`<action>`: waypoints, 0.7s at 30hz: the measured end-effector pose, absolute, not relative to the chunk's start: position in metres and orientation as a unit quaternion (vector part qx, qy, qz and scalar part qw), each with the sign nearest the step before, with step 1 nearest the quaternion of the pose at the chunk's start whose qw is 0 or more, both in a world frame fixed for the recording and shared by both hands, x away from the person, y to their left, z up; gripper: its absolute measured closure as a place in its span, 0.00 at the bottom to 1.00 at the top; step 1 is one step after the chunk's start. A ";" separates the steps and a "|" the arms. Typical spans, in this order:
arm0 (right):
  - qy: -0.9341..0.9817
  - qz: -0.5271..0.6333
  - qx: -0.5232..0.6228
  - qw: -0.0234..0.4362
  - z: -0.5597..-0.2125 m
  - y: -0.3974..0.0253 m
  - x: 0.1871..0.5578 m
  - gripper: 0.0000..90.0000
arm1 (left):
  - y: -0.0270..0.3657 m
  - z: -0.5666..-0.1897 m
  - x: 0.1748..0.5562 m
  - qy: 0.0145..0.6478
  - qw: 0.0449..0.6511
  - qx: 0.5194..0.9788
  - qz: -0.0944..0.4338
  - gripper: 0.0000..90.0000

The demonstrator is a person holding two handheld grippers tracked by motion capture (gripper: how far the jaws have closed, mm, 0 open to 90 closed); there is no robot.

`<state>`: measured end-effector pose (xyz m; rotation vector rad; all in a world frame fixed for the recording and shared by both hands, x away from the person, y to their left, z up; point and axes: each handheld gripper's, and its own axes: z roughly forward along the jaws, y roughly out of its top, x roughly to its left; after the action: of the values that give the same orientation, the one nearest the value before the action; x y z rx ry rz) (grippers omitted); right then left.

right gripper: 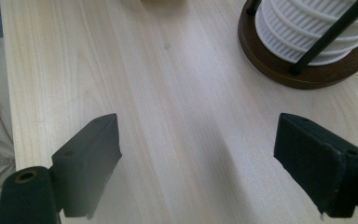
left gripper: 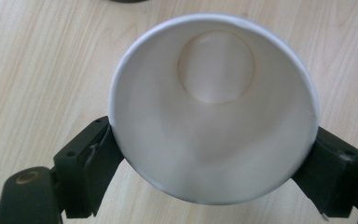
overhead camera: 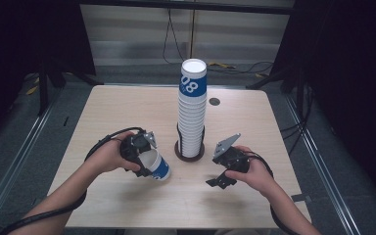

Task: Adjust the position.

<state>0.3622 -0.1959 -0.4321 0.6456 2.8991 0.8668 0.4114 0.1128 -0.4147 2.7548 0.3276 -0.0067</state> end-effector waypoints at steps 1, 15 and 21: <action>0.936 0.281 0.210 0.023 -0.432 -0.196 0.362 0.15 | 0.112 -0.414 0.412 0.111 0.183 0.977 -0.004 0.17; 0.936 0.280 0.212 0.023 -0.432 -0.197 0.361 0.15 | 0.103 -0.415 0.410 0.110 0.212 0.971 -0.008 0.16; 0.936 0.281 0.211 0.024 -0.432 -0.198 0.362 0.15 | 0.103 -0.418 0.410 0.103 0.229 0.968 -0.003 0.16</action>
<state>0.3616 -0.1975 -0.4316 0.6537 2.8955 0.8709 0.4097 0.1035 -0.4178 2.6644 0.2825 -0.0086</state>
